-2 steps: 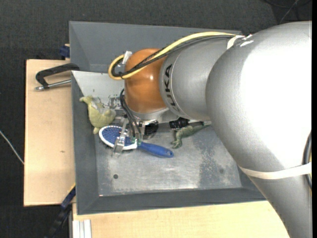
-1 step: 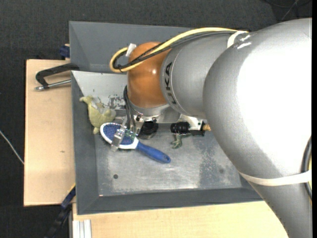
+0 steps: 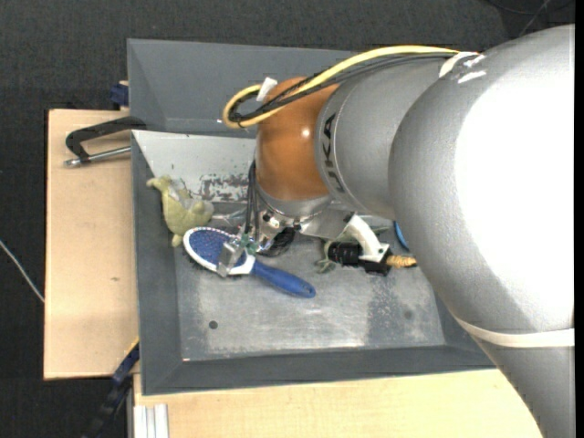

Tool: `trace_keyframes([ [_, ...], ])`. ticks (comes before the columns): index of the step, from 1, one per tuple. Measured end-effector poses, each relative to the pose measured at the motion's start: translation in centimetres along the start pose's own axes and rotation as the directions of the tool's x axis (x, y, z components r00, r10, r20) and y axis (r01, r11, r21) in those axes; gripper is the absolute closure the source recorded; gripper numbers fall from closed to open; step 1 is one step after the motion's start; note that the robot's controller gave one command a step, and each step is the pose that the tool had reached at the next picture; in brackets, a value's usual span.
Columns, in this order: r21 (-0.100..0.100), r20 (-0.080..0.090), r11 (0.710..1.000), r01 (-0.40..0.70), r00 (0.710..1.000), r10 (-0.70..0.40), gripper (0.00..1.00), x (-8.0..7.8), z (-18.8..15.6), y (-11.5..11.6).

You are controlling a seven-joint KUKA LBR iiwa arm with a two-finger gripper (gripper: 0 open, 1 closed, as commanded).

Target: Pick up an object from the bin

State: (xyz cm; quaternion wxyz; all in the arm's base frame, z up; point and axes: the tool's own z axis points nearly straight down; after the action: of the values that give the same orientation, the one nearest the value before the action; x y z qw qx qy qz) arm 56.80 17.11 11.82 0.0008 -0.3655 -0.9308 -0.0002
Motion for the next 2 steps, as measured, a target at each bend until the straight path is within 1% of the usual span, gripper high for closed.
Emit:
trace_keyframes([
  [1,-0.021,0.008,0.985,-0.173,0.985,0.174,0.00,1.4,2.4,2.1],
  [2,-0.027,0.001,0.982,-0.188,0.982,0.188,0.00,0.2,2.8,1.8],
])
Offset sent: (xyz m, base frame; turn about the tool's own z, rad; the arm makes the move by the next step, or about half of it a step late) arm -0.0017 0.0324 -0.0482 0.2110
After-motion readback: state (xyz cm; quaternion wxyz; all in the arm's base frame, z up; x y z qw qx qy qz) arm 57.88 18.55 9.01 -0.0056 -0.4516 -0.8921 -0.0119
